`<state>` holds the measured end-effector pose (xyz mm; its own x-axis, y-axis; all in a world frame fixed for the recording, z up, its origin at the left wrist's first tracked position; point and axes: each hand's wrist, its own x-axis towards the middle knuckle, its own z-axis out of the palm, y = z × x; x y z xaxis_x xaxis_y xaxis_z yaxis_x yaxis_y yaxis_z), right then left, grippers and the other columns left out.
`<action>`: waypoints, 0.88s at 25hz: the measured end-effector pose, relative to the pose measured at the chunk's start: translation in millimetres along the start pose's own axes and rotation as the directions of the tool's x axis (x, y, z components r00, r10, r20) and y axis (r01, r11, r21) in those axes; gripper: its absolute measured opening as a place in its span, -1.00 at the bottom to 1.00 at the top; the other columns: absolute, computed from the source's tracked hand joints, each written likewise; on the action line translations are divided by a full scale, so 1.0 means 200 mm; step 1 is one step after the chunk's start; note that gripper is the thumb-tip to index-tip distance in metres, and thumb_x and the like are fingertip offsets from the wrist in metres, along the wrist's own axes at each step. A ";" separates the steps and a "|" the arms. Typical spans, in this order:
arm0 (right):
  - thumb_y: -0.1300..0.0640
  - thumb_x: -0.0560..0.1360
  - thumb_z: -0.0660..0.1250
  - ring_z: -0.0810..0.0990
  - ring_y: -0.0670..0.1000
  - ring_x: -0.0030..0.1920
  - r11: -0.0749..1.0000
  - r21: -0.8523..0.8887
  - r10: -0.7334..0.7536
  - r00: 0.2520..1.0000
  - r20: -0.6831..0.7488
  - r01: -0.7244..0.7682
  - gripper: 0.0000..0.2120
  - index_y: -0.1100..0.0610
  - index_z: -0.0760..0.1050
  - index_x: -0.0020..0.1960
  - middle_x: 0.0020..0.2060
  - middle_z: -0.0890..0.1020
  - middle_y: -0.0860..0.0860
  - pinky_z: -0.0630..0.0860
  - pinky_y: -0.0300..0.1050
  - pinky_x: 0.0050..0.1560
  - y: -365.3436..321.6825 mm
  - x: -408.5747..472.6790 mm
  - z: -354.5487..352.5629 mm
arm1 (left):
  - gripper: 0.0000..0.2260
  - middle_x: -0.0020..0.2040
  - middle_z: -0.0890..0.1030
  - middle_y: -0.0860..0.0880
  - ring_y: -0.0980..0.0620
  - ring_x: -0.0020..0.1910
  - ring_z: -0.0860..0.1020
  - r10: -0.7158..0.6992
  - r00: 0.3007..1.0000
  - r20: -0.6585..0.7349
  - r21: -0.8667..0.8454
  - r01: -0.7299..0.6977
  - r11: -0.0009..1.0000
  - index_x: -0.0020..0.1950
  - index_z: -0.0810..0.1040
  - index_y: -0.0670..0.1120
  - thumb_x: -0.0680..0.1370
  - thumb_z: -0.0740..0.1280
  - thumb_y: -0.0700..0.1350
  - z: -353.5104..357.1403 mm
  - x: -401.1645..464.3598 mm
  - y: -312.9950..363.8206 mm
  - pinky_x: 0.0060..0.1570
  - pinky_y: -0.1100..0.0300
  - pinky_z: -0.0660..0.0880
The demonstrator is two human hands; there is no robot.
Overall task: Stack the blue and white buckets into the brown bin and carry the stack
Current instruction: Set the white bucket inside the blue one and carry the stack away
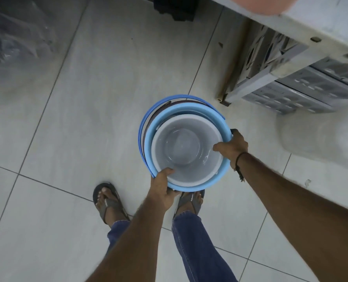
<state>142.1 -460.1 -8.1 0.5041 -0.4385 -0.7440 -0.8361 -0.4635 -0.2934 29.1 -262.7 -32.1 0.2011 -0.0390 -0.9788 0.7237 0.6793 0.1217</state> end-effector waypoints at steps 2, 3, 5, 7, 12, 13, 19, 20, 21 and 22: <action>0.23 0.31 0.45 0.55 0.13 -0.15 1.000 0.000 -0.003 1.000 -0.001 0.003 -0.55 0.04 0.44 0.16 -0.11 0.55 0.06 0.50 -0.11 -0.17 -0.04 -0.09 0.00 | -0.46 0.32 0.54 -0.19 -0.29 0.22 0.53 0.014 0.999 -0.052 -0.021 -0.015 1.000 0.36 0.49 0.05 0.40 0.44 -0.25 -0.04 -0.07 0.03 -0.08 -0.19 0.64; 0.24 0.31 0.44 0.55 0.14 -0.14 1.000 -0.002 -0.006 1.000 0.006 0.006 -0.56 0.04 0.45 0.16 -0.13 0.55 0.05 0.51 -0.11 -0.16 -0.06 -0.15 0.00 | -0.45 0.31 0.54 -0.17 -0.28 0.22 0.53 0.013 0.997 -0.079 -0.020 -0.014 1.000 0.35 0.49 0.07 0.40 0.44 -0.26 -0.06 -0.13 0.05 -0.03 -0.22 0.63; 0.24 0.31 0.44 0.57 0.15 -0.13 1.000 0.007 -0.005 1.000 0.017 0.005 -0.56 0.05 0.46 0.15 -0.13 0.56 0.06 0.55 -0.08 -0.13 -0.14 -0.31 0.00 | -0.47 0.26 0.55 -0.13 -0.25 0.19 0.54 0.024 0.990 -0.140 0.018 -0.022 1.000 0.33 0.48 0.07 0.40 0.44 -0.25 -0.12 -0.30 0.14 0.06 -0.26 0.60; 0.24 0.31 0.43 0.58 0.15 -0.11 1.000 0.029 -0.002 0.999 0.043 0.000 -0.57 0.05 0.47 0.15 -0.12 0.57 0.06 0.57 -0.08 -0.11 -0.26 -0.55 -0.01 | -0.50 0.21 0.56 -0.13 -0.23 0.14 0.56 0.070 0.978 -0.197 0.094 -0.052 0.994 0.31 0.47 0.03 0.40 0.44 -0.23 -0.20 -0.54 0.30 0.08 -0.26 0.59; 0.20 0.31 0.44 0.56 0.13 -0.16 0.999 0.040 -0.033 0.991 0.126 0.028 -0.63 0.07 0.41 0.06 -0.11 0.55 0.06 0.54 -0.11 -0.19 -0.75 -1.35 -0.12 | -0.53 0.10 0.59 -0.24 -0.24 -0.05 0.64 0.267 0.927 -0.263 0.342 -0.169 0.924 0.13 0.48 -0.13 0.28 0.54 -0.14 -0.42 -1.37 0.89 -0.23 -0.10 0.67; 0.18 0.28 0.44 0.58 0.14 -0.16 0.999 0.036 -0.041 0.989 0.143 0.037 -0.62 0.08 0.39 0.04 -0.11 0.55 0.07 0.59 -0.08 -0.17 -0.87 -1.50 -0.16 | -0.49 0.09 0.61 -0.25 -0.23 -0.11 0.66 0.305 0.920 -0.244 0.412 -0.186 0.892 0.12 0.49 -0.16 0.24 0.56 -0.09 -0.46 -1.54 1.02 -0.26 -0.08 0.67; 0.18 0.05 0.44 0.71 0.21 -0.28 0.979 0.127 -0.186 0.955 0.229 0.161 -0.51 0.24 0.52 -0.02 -0.23 0.67 0.20 0.67 0.27 -0.23 -1.59 -2.31 -0.37 | -0.47 -0.15 0.70 -0.30 -0.15 -0.42 0.67 0.483 0.875 -0.035 0.672 -0.337 0.659 0.07 0.59 -0.33 0.32 0.60 0.03 -0.56 -2.57 1.83 -0.48 0.04 0.65; 0.20 0.08 0.44 0.71 0.21 -0.28 0.972 0.139 -0.219 0.945 0.241 0.190 -0.59 0.27 0.56 -0.07 -0.25 0.69 0.22 0.67 0.27 -0.20 -1.72 -2.44 -0.42 | -0.51 -0.18 0.69 -0.27 -0.12 -0.44 0.66 0.513 0.858 -0.009 0.677 -0.372 0.635 0.06 0.60 -0.32 0.35 0.59 0.02 -0.54 -2.74 1.94 -0.53 0.08 0.62; 0.21 0.14 0.44 0.71 0.19 -0.28 0.964 0.137 -0.256 0.934 0.247 0.228 -0.67 0.27 0.56 -0.11 -0.26 0.69 0.22 0.67 0.24 -0.16 -1.85 -2.56 -0.47 | -0.58 -0.23 0.67 -0.24 -0.10 -0.46 0.64 0.534 0.845 0.015 0.674 -0.403 0.619 0.03 0.60 -0.29 0.39 0.57 0.00 -0.51 -2.88 2.04 -0.58 0.12 0.59; 0.21 0.20 0.43 0.69 0.18 -0.28 0.951 0.138 -0.303 0.919 0.252 0.276 -0.73 0.26 0.56 -0.11 -0.25 0.69 0.21 0.67 0.20 -0.13 -1.97 -2.68 -0.54 | -0.64 -0.26 0.64 -0.21 -0.08 -0.46 0.62 0.556 0.830 0.046 0.674 -0.437 0.596 -0.01 0.58 -0.26 0.42 0.55 -0.01 -0.48 -3.03 2.15 -0.59 0.14 0.57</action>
<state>224.8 -126.0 571.3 0.6621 -0.0687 -0.7463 -0.6863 -0.4557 -0.5669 155.0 122.7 597.6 0.5996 0.3111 -0.7374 0.7884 -0.0714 0.6110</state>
